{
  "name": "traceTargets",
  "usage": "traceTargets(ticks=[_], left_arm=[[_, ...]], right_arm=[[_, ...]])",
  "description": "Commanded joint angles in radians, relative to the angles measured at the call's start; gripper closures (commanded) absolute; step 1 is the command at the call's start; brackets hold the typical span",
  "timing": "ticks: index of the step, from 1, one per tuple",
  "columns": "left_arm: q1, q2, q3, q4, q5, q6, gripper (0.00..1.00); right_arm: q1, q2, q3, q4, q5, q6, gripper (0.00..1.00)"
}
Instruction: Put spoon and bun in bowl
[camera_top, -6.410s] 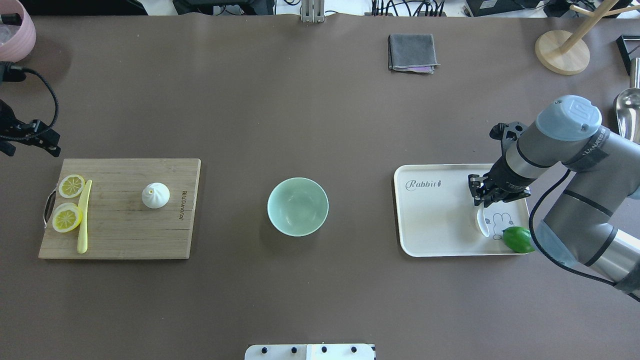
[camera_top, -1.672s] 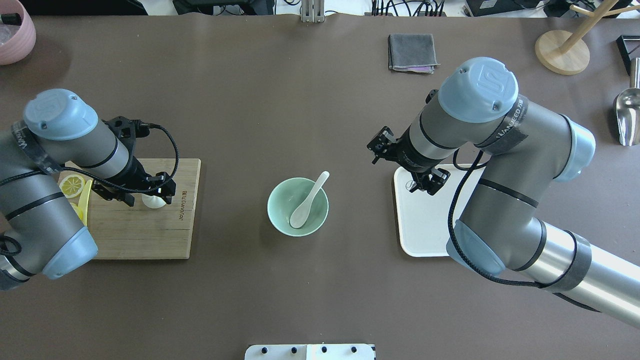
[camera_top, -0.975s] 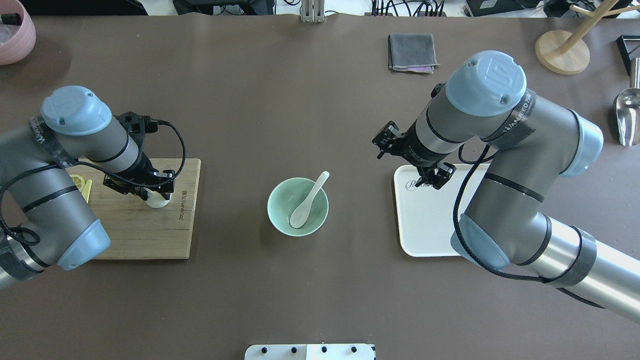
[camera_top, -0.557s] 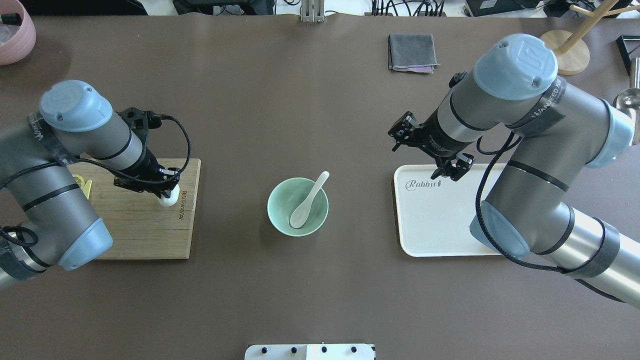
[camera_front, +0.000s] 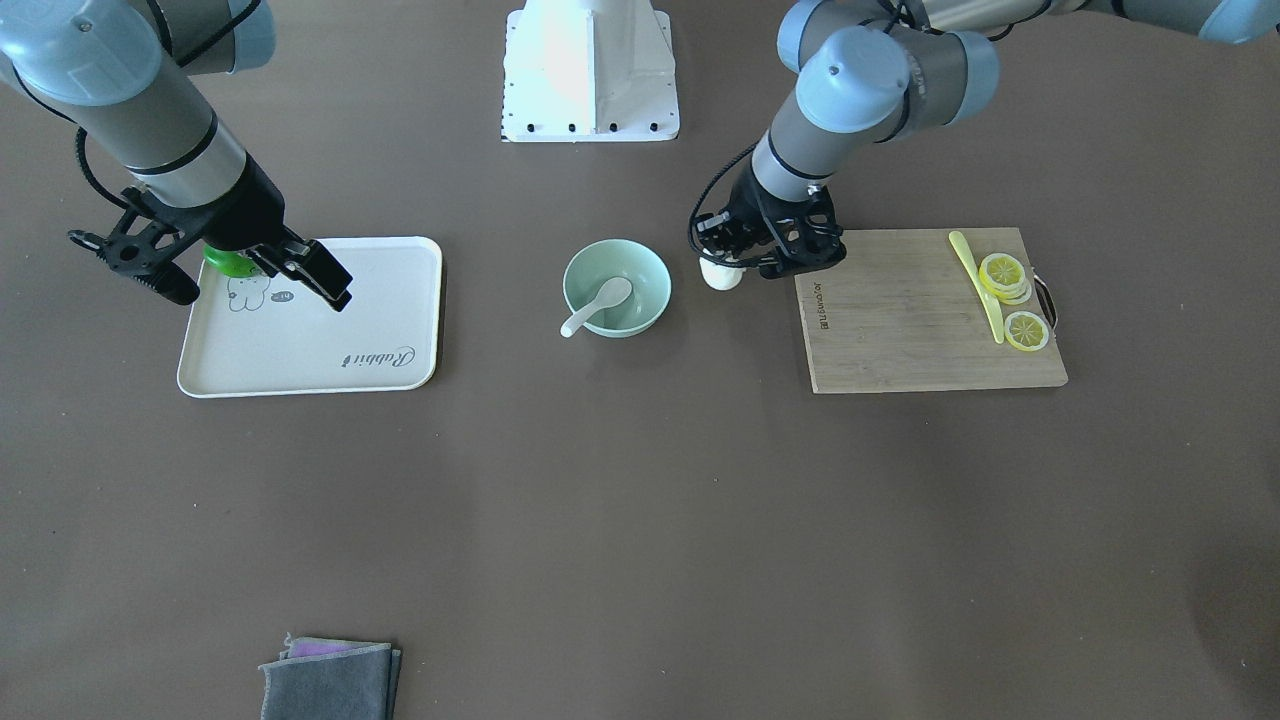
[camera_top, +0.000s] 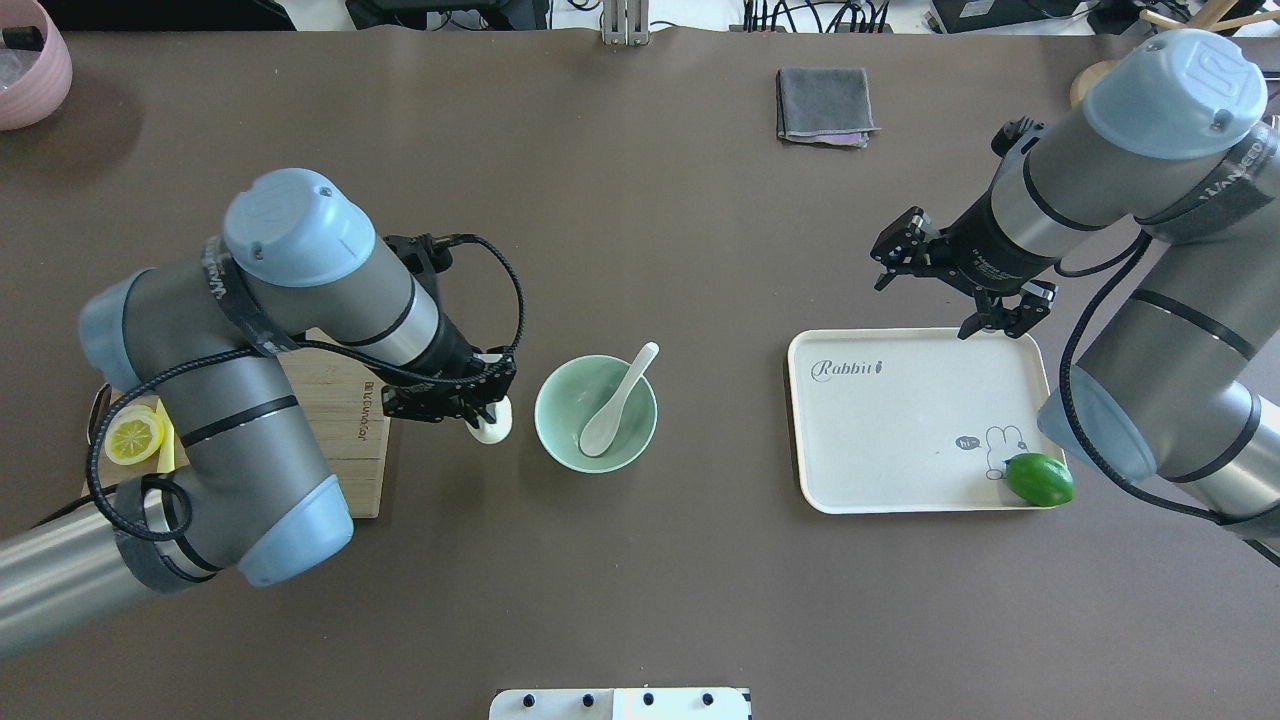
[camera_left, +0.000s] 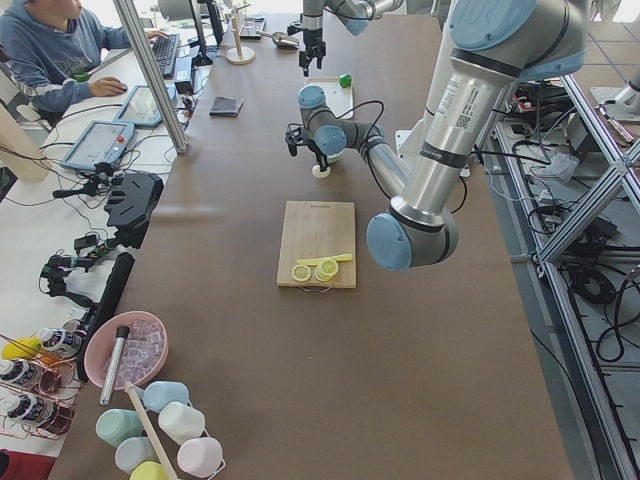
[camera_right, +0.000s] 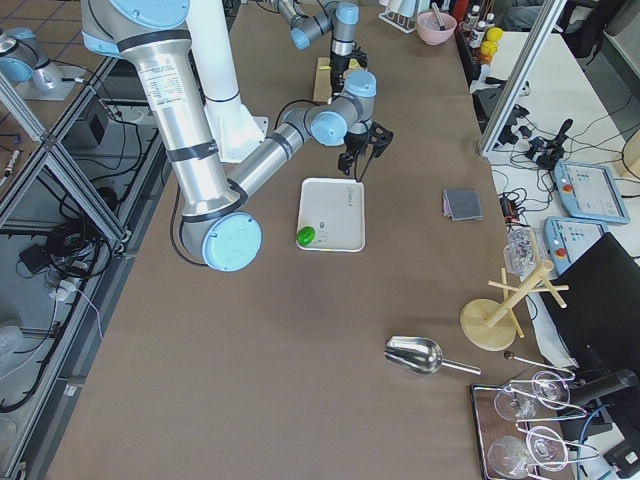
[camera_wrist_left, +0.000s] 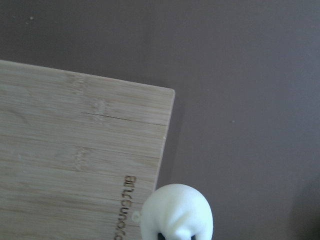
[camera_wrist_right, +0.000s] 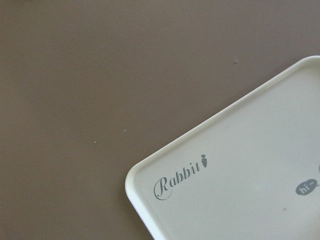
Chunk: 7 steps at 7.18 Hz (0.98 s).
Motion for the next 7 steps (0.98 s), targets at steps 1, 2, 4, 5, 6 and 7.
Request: traceTargets(ticks=[1, 2, 4, 5, 6, 7], left_arm=[[0.045, -0.14, 0.11, -0.007, 0.002, -0.056, 1.0], [0.051, -0.161, 0.137, -0.01, 0.003, -0.056, 1.0], [0.077, -0.15, 0.14, -0.04, 0.057, -0.048, 0.03], [0.076, -0.132, 0.14, -0.079, 0.058, -0.047, 0.01], [0.033, -0.091, 0.127, -0.064, 0.046, -0.021, 0.02], [-0.021, -0.011, 0.066, -0.017, 0.046, 0.136, 0.01]], right_arm=[[0.046, -0.048, 0.004, 0.0, 0.019, -0.094, 0.0], [0.057, -0.054, 0.004, 0.0, 0.036, -0.108, 0.0], [0.075, -0.057, 0.001, 0.0, 0.042, -0.11, 0.0], [0.097, -0.076, 0.004, 0.0, 0.061, -0.143, 0.0], [0.126, -0.097, -0.006, 0.0, 0.071, -0.212, 0.0], [0.149, -0.114, -0.023, -0.002, 0.072, -0.296, 0.0]])
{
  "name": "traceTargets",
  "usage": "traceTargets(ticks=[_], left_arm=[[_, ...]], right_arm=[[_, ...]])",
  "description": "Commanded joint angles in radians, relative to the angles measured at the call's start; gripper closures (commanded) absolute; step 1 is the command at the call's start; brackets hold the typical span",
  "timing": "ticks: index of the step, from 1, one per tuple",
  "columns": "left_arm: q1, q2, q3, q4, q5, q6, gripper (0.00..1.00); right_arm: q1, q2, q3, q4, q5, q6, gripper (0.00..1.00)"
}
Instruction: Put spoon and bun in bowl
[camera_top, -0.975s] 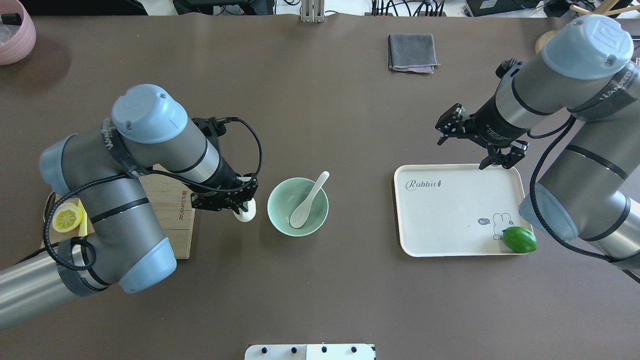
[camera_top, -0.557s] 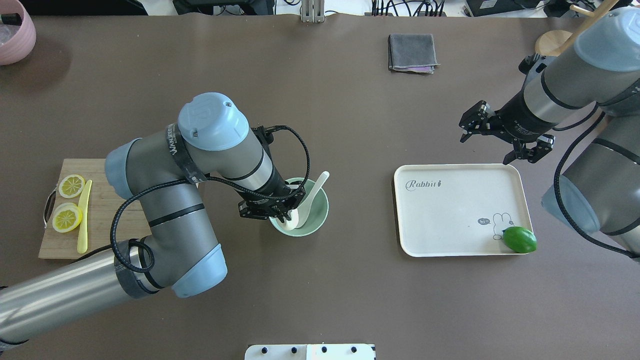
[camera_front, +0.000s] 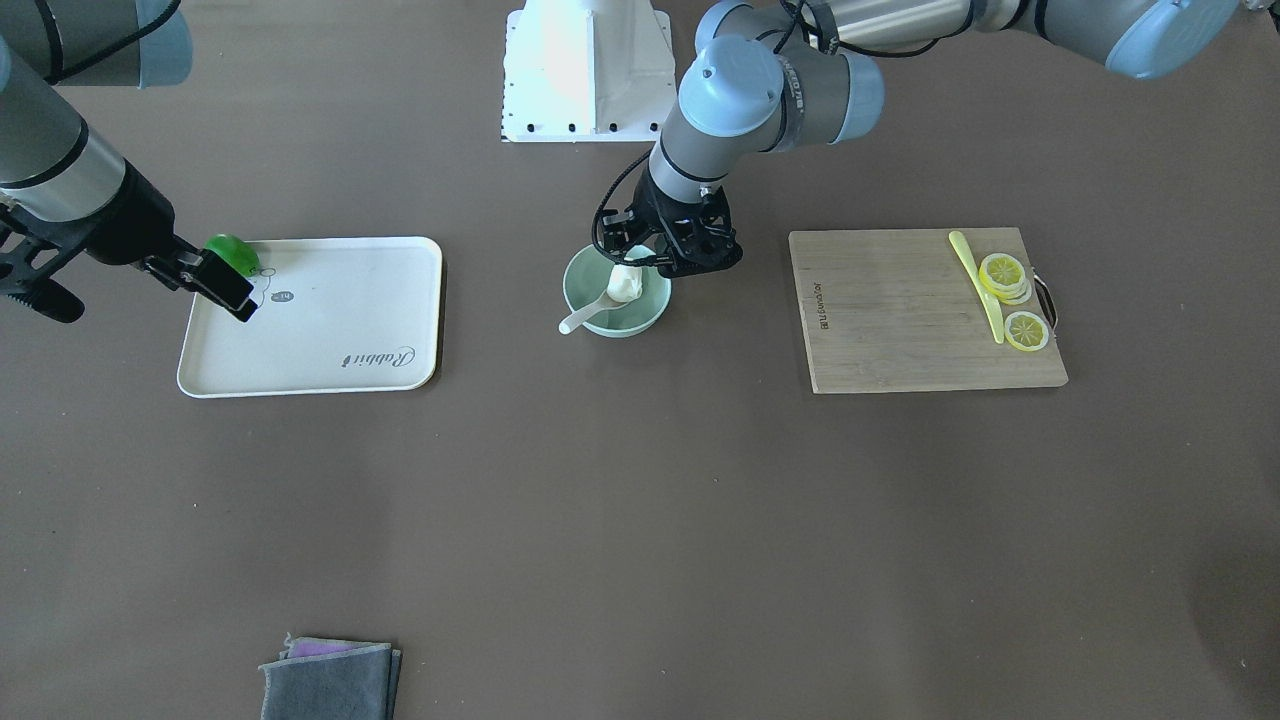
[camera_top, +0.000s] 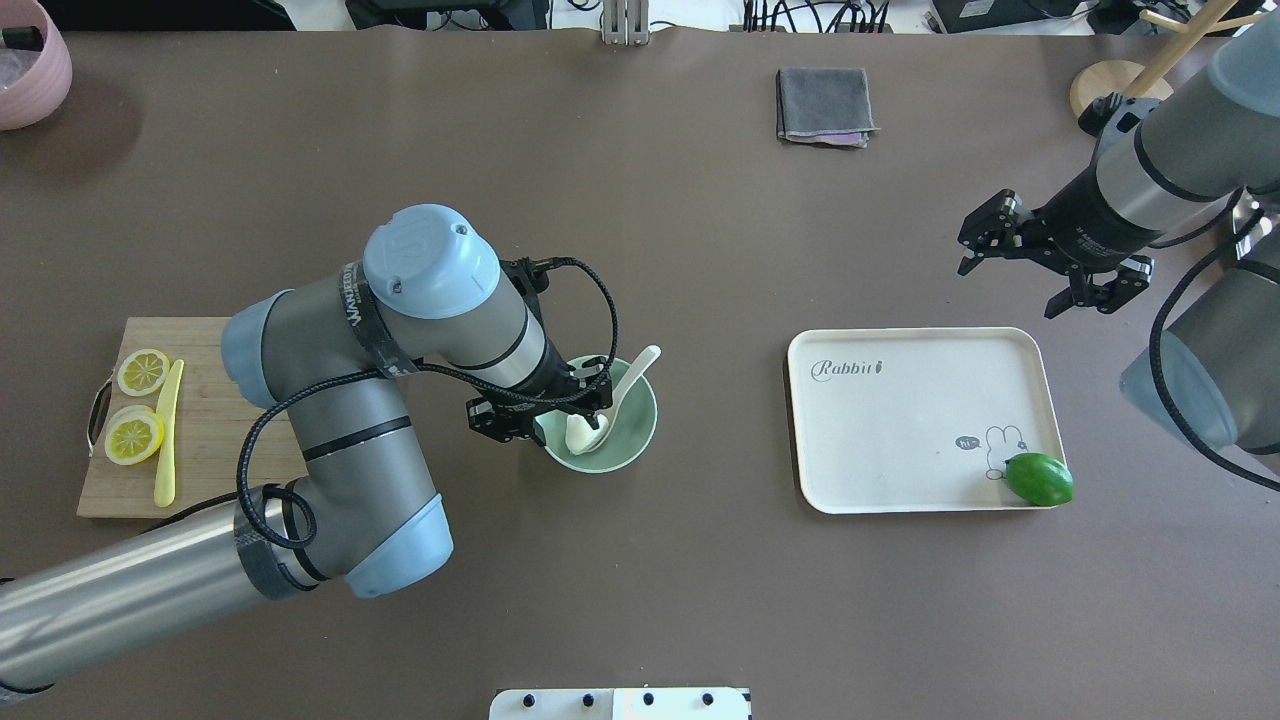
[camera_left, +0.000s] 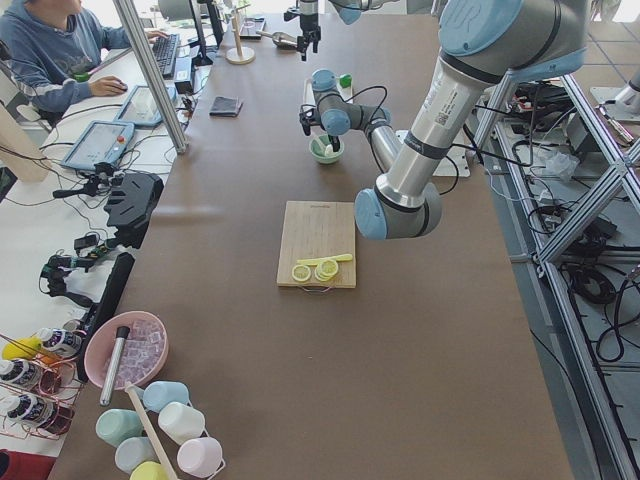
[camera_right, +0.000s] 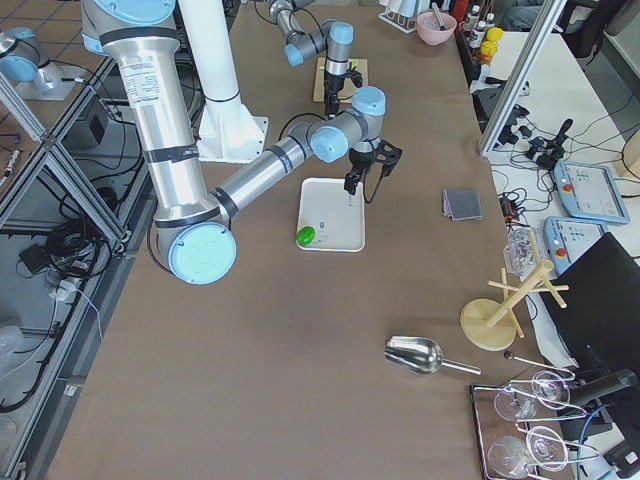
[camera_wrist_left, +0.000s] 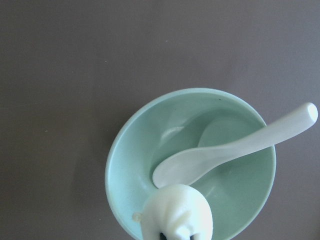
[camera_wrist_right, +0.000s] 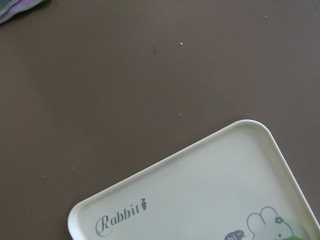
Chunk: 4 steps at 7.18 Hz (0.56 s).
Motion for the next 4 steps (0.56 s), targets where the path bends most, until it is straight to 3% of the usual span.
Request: traceTargets(ticks=[1, 3, 4], left_arm=[[-0.122, 0.129, -0.095, 0.161, -0.004, 0.355, 0.01], [-0.352, 0.175, -0.089, 0.347, -0.062, 0.83, 0.01], [-0.452, 0.233, -0.078, 0.346, -0.088, 0.966, 0.02]], right_arm=[[0.062, -0.025, -0.048, 0.0, 0.006, -0.169, 0.0], [0.148, -0.027, -0.113, -0.041, 0.012, -0.399, 0.0], [0.185, -0.027, -0.151, -0.082, 0.012, -0.552, 0.0]])
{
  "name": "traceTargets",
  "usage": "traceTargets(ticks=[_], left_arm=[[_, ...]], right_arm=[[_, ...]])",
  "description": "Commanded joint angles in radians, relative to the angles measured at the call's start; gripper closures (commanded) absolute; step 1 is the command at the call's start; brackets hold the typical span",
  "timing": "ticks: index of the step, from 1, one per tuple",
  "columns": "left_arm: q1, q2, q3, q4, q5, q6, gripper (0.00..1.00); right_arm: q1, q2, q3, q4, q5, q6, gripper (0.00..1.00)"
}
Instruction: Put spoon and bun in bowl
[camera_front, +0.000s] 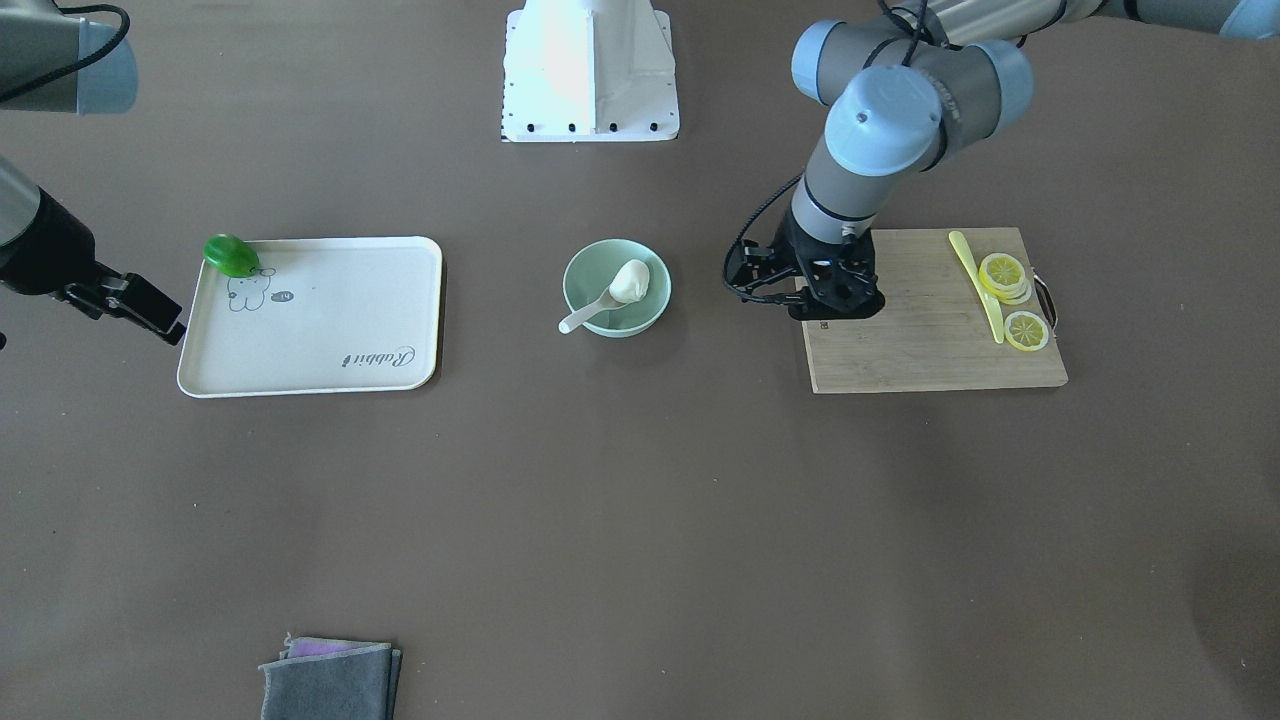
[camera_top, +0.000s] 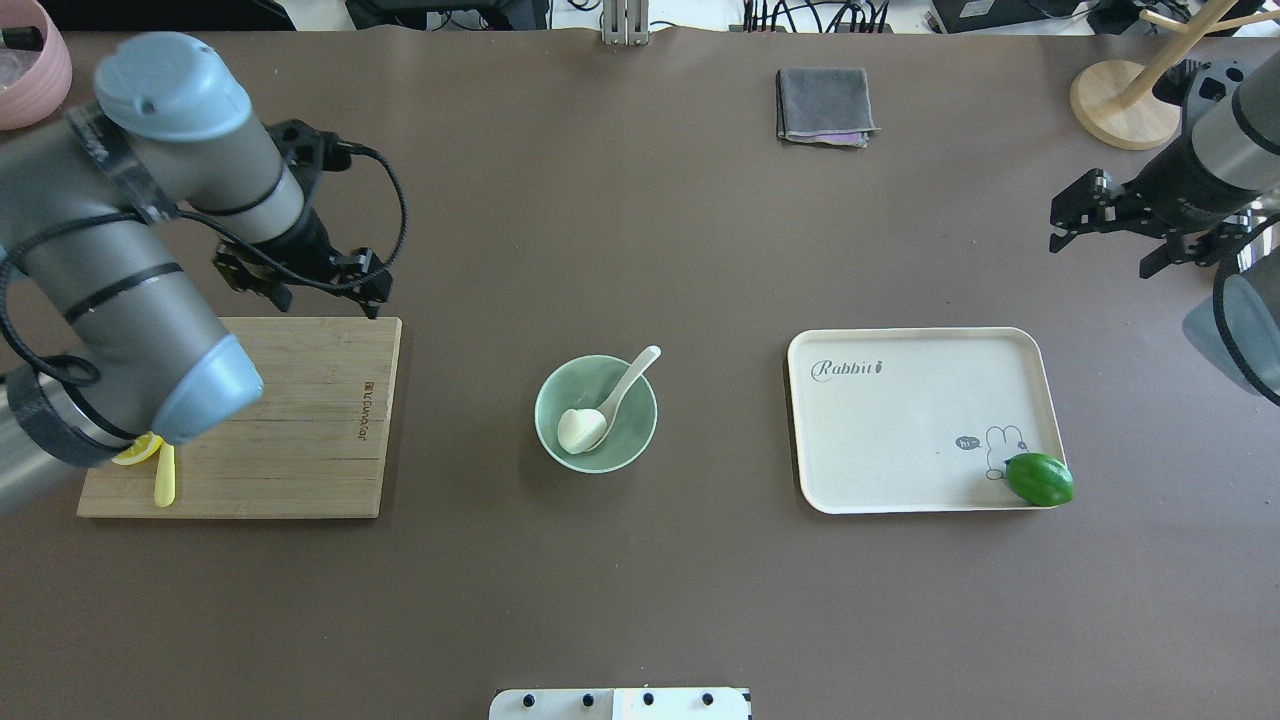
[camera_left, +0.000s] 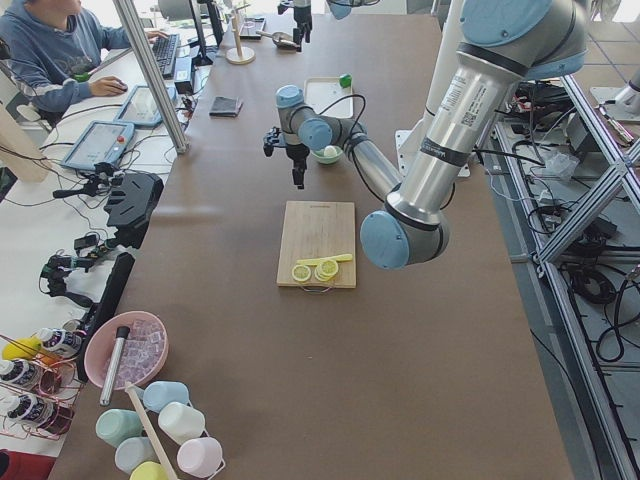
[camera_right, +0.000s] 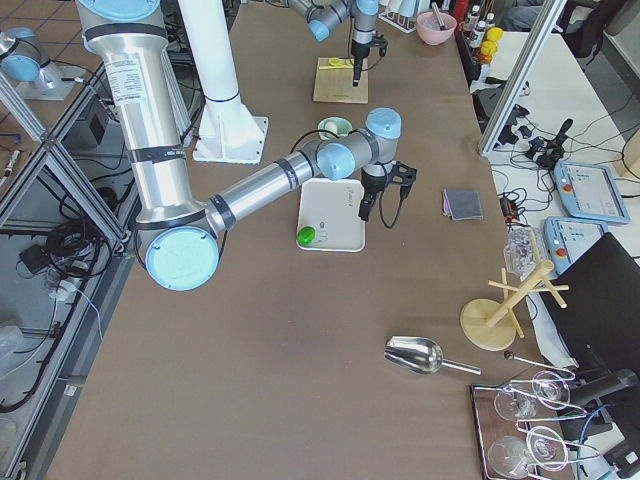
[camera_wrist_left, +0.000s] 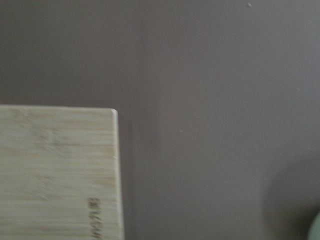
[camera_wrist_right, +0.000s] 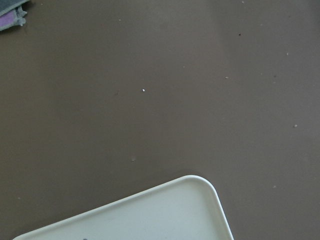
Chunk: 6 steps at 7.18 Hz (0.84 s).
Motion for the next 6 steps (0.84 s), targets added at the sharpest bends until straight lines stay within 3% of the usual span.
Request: traceTargets(ticks=[1, 4, 6], left_arm=[[-0.221, 0.082, 0.046, 0.036, -0.059, 0.34, 0.02], [-0.482, 0.147, 0.194, 0.035, -0.155, 0.717, 0.02], [-0.573, 0.204, 0.197, 0.079, -0.202, 0.777, 0.02]], right_arm=[[0.09, 0.001, -0.082, -0.059, 0.002, -0.28, 0.0], [0.187, -0.069, -0.102, -0.061, 0.017, -0.464, 0.0], [0.262, -0.14, -0.095, -0.065, 0.02, -0.547, 0.0]])
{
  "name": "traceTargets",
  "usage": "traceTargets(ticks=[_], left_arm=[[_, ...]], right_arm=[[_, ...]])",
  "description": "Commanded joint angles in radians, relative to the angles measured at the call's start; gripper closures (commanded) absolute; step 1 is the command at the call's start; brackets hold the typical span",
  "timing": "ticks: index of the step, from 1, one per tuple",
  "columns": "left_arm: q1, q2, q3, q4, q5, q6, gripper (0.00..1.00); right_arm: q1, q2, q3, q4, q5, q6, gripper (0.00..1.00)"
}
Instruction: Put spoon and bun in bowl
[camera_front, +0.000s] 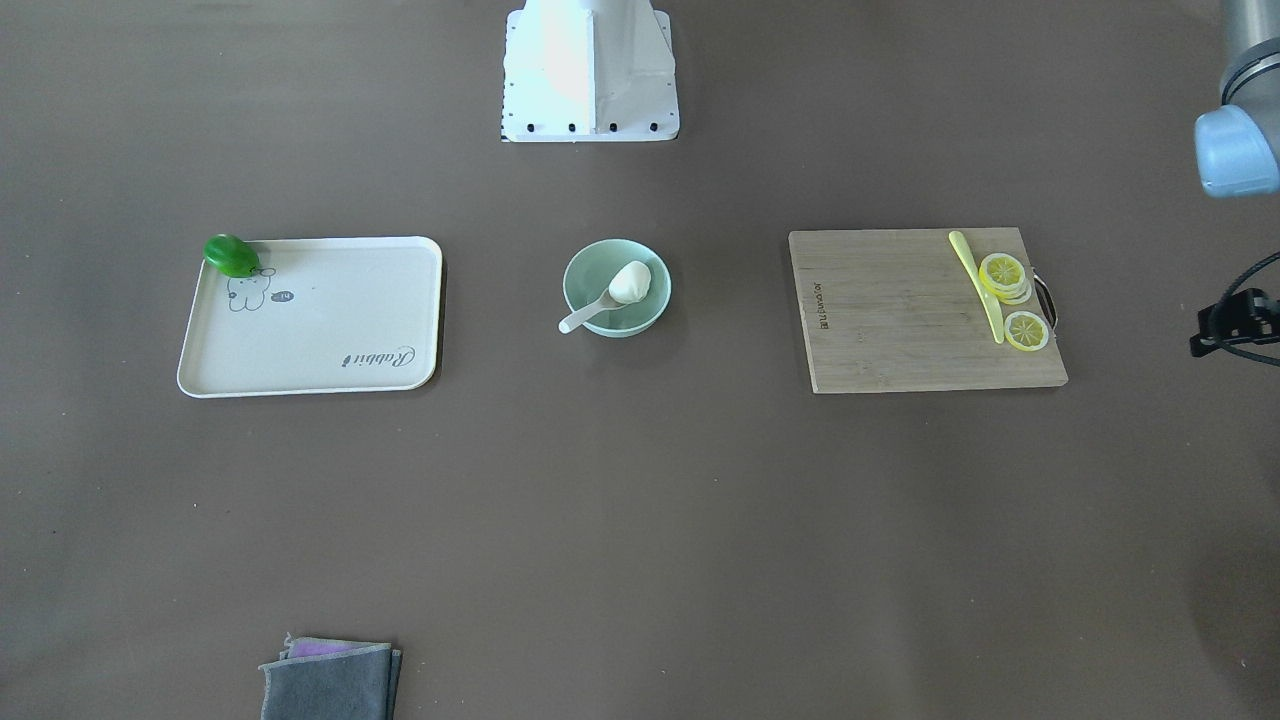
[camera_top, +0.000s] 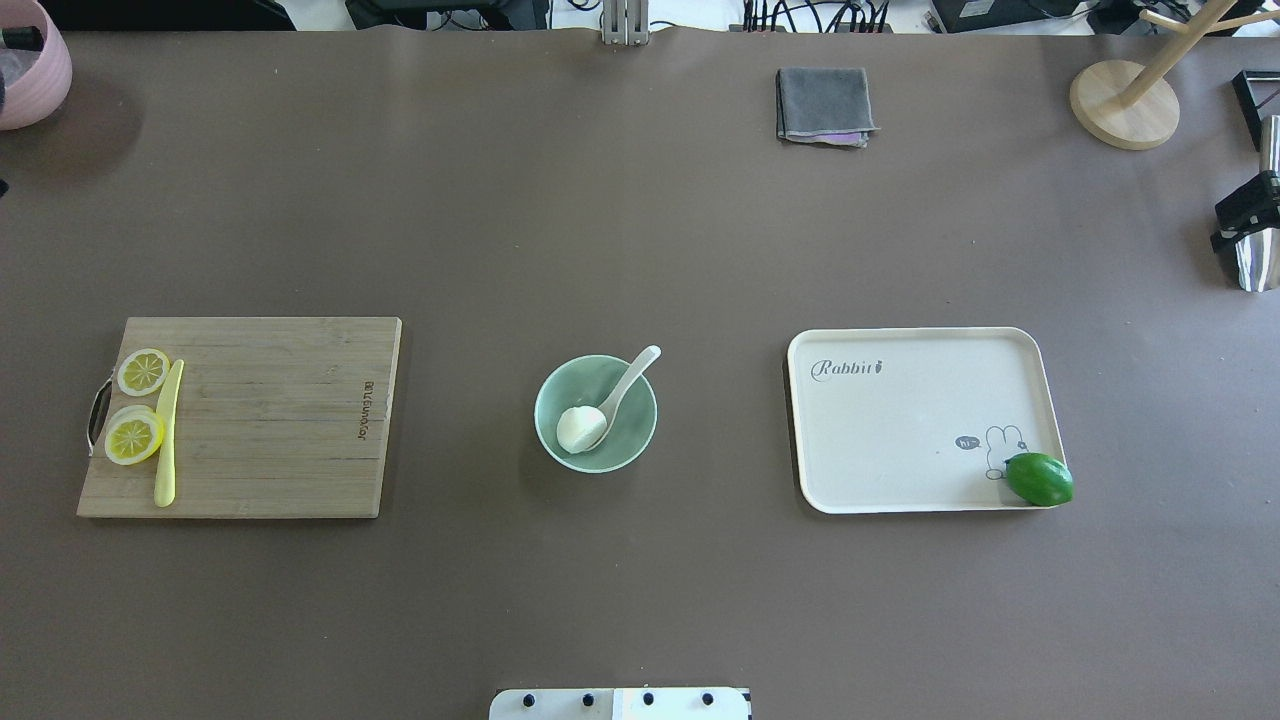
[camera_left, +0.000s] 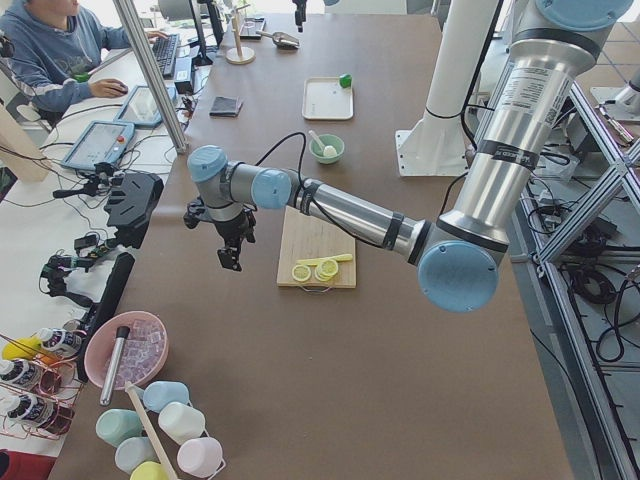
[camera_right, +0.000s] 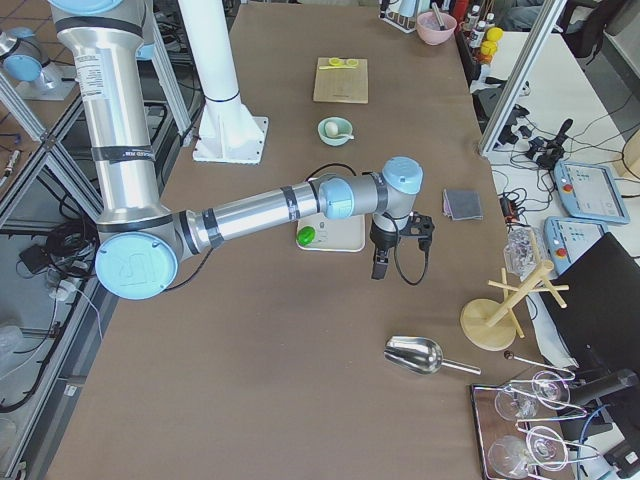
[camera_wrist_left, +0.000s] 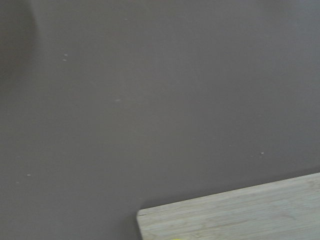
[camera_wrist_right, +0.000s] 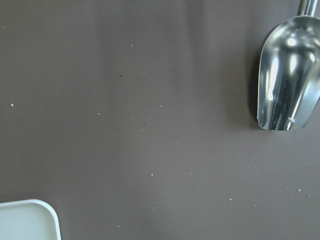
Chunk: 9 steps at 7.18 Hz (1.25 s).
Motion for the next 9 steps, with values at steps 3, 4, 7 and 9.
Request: traceTargets(ticks=[3, 4, 7, 9], left_arm=[[-0.089, 0.088, -0.004, 0.017, -0.043, 0.021, 0.02], [-0.11, 0.111, -0.045, 0.02, -0.039, 0.021, 0.02], [-0.11, 0.162, -0.074, 0.016, -0.039, 0.019, 0.01], [-0.113, 0.162, -0.074, 0.016, -0.04, 0.019, 0.01]], right_arm=[[0.097, -0.093, 0.0, -0.056, 0.034, -0.106, 0.0], [0.097, -0.101, -0.003, -0.055, 0.033, -0.106, 0.0], [0.099, -0.117, 0.0, -0.04, 0.028, -0.109, 0.0], [0.105, -0.13, -0.003, -0.039, 0.028, -0.115, 0.0]])
